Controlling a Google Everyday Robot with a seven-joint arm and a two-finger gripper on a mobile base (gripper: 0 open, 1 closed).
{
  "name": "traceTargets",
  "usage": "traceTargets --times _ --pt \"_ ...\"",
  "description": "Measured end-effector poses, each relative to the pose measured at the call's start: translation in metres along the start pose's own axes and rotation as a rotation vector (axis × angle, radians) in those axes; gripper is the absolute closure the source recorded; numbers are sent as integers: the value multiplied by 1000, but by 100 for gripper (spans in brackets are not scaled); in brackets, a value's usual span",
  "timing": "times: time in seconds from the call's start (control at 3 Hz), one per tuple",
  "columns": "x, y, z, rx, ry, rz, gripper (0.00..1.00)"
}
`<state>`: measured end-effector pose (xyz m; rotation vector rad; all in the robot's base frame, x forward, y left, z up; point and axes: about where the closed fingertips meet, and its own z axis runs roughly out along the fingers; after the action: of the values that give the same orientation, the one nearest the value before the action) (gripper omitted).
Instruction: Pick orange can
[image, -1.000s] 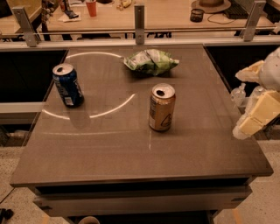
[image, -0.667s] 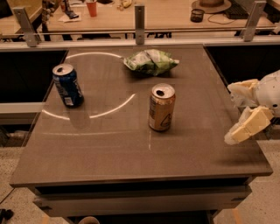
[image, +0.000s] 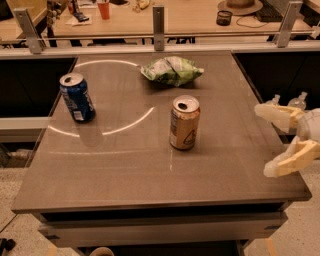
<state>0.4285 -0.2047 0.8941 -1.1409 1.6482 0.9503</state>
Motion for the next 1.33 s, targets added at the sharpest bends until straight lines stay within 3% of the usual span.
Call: traceTargets --times 0.33,0.67,1.0,1.33 --pt "-25 19 -1 -13 -122 26 0" --pt "-27 21 -1 -13 -131 28 0" --pt "-21 18 7 43 -120 1 0" --pt "-23 0 39 88 -126 -72 0"
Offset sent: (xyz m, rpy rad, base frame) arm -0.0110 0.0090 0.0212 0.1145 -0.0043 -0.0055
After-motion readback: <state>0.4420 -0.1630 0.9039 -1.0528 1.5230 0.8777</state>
